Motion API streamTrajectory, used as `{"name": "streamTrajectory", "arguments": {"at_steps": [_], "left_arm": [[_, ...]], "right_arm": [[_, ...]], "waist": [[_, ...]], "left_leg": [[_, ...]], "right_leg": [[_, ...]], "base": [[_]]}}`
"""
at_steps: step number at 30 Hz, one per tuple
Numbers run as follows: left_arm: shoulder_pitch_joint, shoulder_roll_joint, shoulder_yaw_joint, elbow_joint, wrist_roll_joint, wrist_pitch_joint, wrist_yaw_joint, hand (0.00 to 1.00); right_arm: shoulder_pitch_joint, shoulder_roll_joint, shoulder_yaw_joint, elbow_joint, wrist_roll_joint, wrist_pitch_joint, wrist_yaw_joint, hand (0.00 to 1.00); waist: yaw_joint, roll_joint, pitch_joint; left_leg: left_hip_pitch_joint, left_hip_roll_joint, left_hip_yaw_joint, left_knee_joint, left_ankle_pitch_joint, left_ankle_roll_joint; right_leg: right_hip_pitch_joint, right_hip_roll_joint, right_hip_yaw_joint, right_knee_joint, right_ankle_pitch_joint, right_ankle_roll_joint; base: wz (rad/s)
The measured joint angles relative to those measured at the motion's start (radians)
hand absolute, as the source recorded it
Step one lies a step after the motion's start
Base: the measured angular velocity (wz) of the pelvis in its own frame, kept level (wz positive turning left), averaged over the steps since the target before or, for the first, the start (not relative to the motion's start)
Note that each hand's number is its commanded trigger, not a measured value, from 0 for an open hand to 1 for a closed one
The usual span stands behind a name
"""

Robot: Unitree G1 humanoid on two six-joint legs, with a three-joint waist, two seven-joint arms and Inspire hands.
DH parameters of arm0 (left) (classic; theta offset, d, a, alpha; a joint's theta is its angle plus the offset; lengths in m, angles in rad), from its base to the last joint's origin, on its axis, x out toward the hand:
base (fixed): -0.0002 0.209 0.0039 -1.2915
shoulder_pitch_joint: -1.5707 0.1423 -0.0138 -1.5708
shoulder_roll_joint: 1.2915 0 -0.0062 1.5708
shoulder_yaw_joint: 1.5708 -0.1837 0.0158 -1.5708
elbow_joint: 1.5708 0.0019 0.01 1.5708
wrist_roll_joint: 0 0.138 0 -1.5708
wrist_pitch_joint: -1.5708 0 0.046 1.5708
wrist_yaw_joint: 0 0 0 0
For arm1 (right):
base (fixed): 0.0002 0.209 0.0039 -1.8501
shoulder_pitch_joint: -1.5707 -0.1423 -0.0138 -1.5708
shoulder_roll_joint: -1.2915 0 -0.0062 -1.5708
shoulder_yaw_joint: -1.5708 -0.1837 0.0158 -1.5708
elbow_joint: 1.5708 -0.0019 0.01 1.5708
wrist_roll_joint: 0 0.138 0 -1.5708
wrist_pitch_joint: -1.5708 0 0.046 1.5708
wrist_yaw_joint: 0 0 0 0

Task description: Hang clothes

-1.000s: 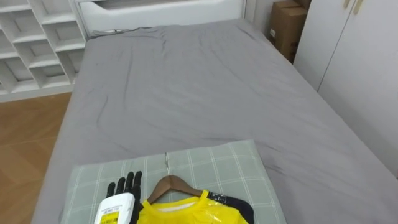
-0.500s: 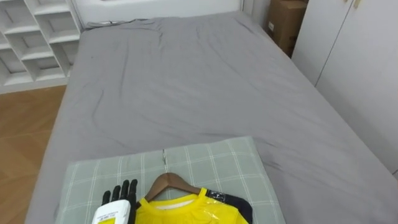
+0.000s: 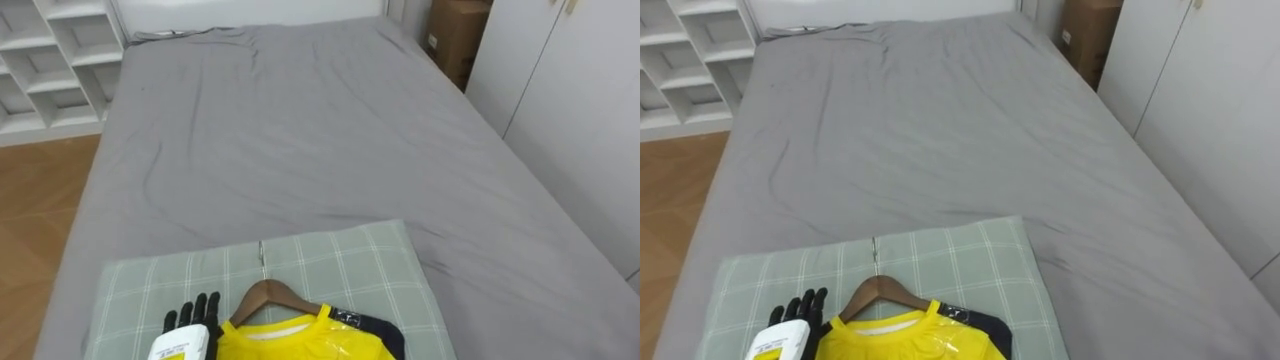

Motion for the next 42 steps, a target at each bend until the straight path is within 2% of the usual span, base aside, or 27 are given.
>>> {"name": "streamTrajectory", "arguments": {"at_steps": [16, 26, 31, 42], "left_arm": [[-0.004, -0.004, 0.0, 0.021, -0.041, 0.0, -0.054, 0.0], [-0.056, -0.018, 0.0, 0.075, -0.042, 0.007, -0.125, 0.0], [-0.061, -0.018, -0.001, 0.075, -0.044, 0.013, -0.127, 0.0], [-0.061, -0.032, 0.001, 0.106, -0.12, 0.015, -0.162, 0.0]], "right_arm": [[0.004, 0.0, 0.003, 0.004, 0.001, 0.001, -0.009, 0.0], [0.004, 0.001, 0.012, 0.008, 0.0, 0.002, 0.004, 0.0], [0.003, 0.001, 0.044, 0.008, -0.001, 0.003, 0.0, 0.0], [0.002, 0.001, 0.043, 0.007, -0.005, 0.011, 0.0, 0.0]], "waist": [[-0.001, -0.002, 0.0013], [0.001, -0.003, 0.002], [0.0, 0.001, -0.0004], [0.006, -0.014, 0.0008]], "left_leg": [[-0.001, 0.0, -0.003, 0.003, 0.0, 0.0], [-0.001, -0.002, 0.003, 0.003, 0.0, 0.0], [-0.001, -0.002, 0.002, 0.003, 0.0, 0.0], [0.003, 0.001, 0.003, 0.002, 0.0, 0.0]], "right_leg": [[-0.012, -0.001, -0.005, 0.015, 0.0, 0.0], [-0.013, -0.002, 0.001, 0.012, 0.0, 0.0], [-0.012, -0.003, -0.004, 0.014, 0.0, 0.0], [-0.012, 0.0, -0.002, 0.021, 0.0, 0.0]], "base": [[0.0], [-0.01], [0.0], [0.0]]}}
